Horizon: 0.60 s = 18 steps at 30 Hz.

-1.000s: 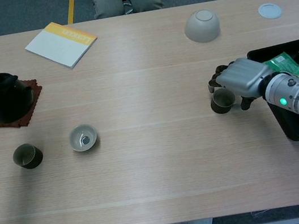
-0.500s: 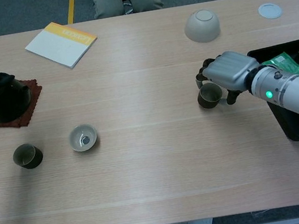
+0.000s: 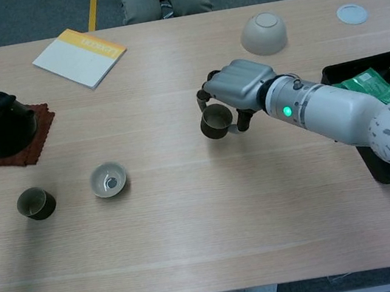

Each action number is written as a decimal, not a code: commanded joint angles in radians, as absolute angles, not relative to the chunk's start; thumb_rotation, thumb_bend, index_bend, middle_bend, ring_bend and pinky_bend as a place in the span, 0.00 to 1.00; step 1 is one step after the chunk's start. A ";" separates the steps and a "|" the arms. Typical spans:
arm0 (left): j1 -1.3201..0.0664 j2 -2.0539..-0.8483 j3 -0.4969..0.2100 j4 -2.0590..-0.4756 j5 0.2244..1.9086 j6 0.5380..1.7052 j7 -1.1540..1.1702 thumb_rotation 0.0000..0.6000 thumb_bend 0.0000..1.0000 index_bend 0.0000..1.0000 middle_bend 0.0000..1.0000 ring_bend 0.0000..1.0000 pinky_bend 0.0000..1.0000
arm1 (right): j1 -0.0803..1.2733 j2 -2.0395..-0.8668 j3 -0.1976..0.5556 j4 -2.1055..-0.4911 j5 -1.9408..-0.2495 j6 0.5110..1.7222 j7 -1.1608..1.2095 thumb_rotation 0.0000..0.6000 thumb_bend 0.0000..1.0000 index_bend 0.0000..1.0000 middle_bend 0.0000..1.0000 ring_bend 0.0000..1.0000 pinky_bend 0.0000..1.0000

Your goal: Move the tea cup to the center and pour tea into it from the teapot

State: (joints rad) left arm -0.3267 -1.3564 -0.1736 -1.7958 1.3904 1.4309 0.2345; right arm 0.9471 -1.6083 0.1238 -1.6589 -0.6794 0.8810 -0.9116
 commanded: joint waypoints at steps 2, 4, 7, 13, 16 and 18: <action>-0.327 -1.350 -0.173 -1.807 1.392 1.431 0.241 1.00 0.18 0.94 1.00 0.84 0.03 | 1.044 -1.684 0.159 -1.615 -0.581 0.878 -0.973 1.00 0.28 0.43 0.26 0.13 0.25; -0.326 -1.348 -0.172 -1.812 1.393 1.431 0.243 1.00 0.18 0.94 1.00 0.84 0.03 | 1.083 -1.711 0.157 -1.599 -0.539 0.889 -1.008 1.00 0.28 0.43 0.26 0.13 0.25; -0.325 -1.345 -0.169 -1.817 1.395 1.431 0.247 1.00 0.18 0.94 1.00 0.84 0.03 | 1.135 -1.749 0.158 -1.575 -0.487 0.904 -1.050 1.00 0.28 0.43 0.26 0.13 0.25; -0.319 -1.336 -0.166 -1.822 1.395 1.435 0.244 1.00 0.18 0.94 1.00 0.84 0.03 | 1.218 -1.808 0.158 -1.524 -0.403 0.928 -1.115 1.00 0.28 0.43 0.26 0.13 0.25; -0.316 -1.333 -0.163 -1.821 1.396 1.435 0.240 1.00 0.18 0.94 1.00 0.84 0.03 | 1.246 -1.829 0.156 -1.507 -0.380 0.939 -1.134 1.00 0.28 0.43 0.26 0.13 0.24; -0.314 -1.332 -0.162 -1.820 1.396 1.436 0.237 1.00 0.18 0.94 1.00 0.84 0.03 | 1.259 -1.841 0.150 -1.493 -0.376 0.943 -1.141 1.00 0.28 0.43 0.26 0.13 0.24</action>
